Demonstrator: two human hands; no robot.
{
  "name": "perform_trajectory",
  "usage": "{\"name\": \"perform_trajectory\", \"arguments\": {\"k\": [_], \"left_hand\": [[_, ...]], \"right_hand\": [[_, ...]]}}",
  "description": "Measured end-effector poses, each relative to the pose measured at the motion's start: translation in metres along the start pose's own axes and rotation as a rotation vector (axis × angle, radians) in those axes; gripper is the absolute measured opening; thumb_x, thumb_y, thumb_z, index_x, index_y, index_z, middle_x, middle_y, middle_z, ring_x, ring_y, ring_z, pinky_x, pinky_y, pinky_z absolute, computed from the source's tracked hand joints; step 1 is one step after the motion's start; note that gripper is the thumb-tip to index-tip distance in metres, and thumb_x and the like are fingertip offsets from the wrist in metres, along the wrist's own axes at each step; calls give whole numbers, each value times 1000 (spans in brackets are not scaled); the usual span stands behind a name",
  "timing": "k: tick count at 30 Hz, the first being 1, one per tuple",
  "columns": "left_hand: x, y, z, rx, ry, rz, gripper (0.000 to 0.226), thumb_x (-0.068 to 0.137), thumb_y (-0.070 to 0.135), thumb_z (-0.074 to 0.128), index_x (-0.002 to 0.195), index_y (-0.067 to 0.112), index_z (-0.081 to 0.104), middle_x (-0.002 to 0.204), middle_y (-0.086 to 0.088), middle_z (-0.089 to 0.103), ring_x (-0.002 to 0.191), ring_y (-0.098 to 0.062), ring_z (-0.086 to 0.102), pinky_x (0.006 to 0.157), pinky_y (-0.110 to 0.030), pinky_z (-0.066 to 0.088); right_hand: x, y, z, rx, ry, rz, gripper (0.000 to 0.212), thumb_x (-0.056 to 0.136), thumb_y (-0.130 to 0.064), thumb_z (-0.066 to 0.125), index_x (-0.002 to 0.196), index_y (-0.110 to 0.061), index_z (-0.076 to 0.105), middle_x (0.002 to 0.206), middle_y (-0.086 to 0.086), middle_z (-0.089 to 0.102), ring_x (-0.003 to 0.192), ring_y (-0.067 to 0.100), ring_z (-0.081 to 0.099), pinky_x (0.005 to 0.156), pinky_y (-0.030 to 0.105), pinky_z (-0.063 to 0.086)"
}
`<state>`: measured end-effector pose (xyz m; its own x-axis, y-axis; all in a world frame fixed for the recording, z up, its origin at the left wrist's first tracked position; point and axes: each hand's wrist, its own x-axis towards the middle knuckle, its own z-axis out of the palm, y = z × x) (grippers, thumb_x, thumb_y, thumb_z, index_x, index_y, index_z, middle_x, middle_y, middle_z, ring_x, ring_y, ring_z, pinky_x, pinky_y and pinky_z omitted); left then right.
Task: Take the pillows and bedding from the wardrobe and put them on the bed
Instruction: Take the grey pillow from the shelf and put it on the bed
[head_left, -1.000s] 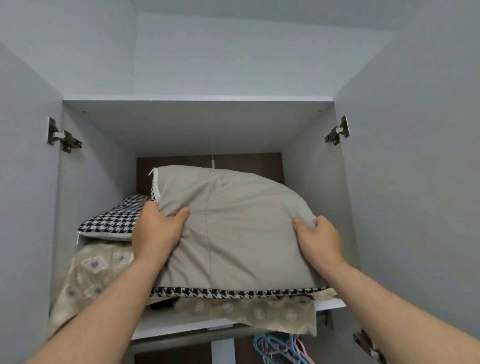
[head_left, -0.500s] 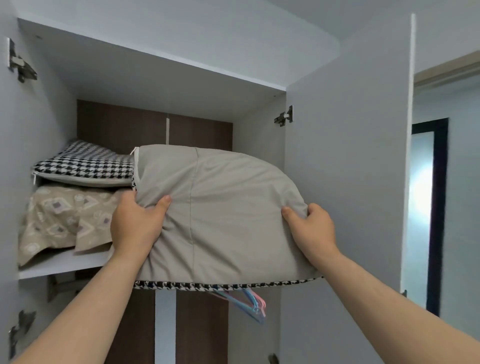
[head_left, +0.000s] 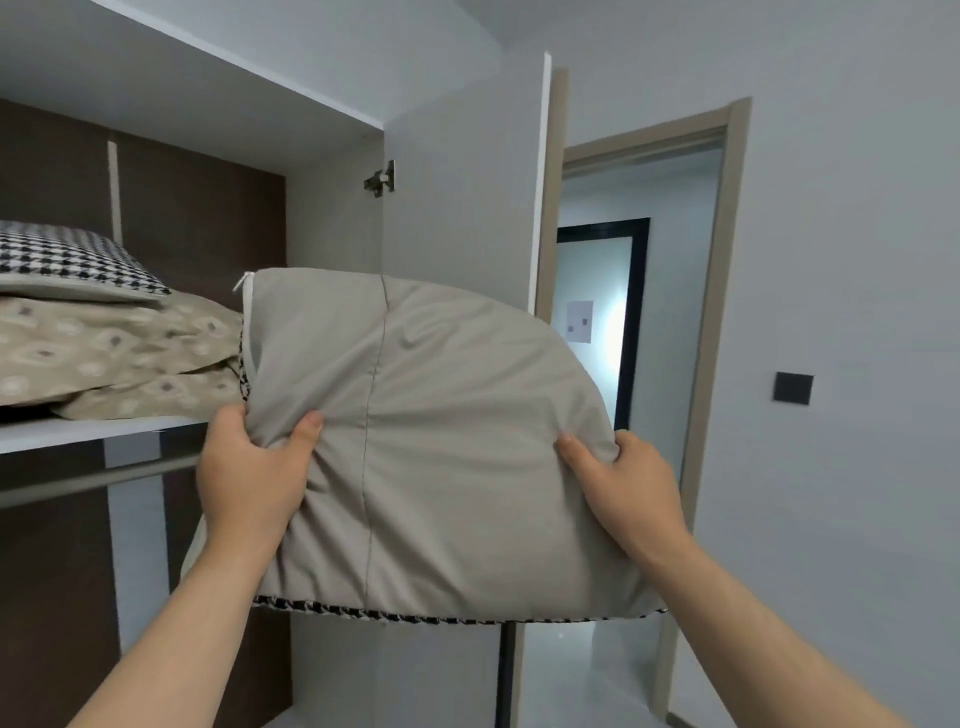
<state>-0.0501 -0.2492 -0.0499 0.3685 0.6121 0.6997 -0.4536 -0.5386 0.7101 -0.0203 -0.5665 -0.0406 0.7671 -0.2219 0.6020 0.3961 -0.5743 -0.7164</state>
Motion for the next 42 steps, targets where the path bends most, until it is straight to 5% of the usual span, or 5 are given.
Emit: {"name": "perform_trajectory", "arguments": {"k": [6, 10, 24, 32, 42], "left_hand": [[-81, 71, 43, -106, -125, 41, 46, 72, 43, 76, 101, 16, 54, 91, 2, 58, 78, -13, 53, 65, -27, 40], [-140, 127, 74, -206, -213, 53, 45, 72, 44, 76, 102, 21, 51, 83, 17, 52, 70, 3, 50, 58, -7, 35], [-404, 292, 248, -505, -862, -36, 54, 76, 45, 71, 114, 17, 44, 88, 14, 48, 81, -17, 49, 72, -34, 38], [-586, 377, 356, -641, -1272, -3, 45, 77, 42, 71, 105, 21, 42, 99, -2, 55, 85, -27, 52, 73, -38, 40], [-775, 445, 438, -793, -1748, 76, 38, 81, 35, 69, 104, 21, 41, 86, 10, 53, 75, -17, 54, 66, -37, 40]], "right_hand": [[-48, 41, -127, -61, 181, 27, 42, 78, -55, 63, 63, -18, 53, 61, -4, 61, 60, 12, 57, 51, 32, 37], [-82, 63, -219, -125, 301, 55, 42, 80, -50, 64, 65, -13, 53, 61, -2, 61, 61, 15, 57, 54, 35, 39], [-226, 160, -500, -553, 723, 325, 42, 82, -48, 63, 62, -14, 50, 57, -4, 56, 58, 13, 52, 49, 30, 33], [-300, 236, -602, -753, 934, 631, 34, 80, -56, 54, 70, -23, 56, 76, -1, 66, 76, 28, 57, 61, 37, 38], [-360, 310, -641, -838, 1228, 979, 31, 83, -48, 59, 69, -22, 55, 74, -2, 65, 74, 25, 60, 64, 37, 46]]}}
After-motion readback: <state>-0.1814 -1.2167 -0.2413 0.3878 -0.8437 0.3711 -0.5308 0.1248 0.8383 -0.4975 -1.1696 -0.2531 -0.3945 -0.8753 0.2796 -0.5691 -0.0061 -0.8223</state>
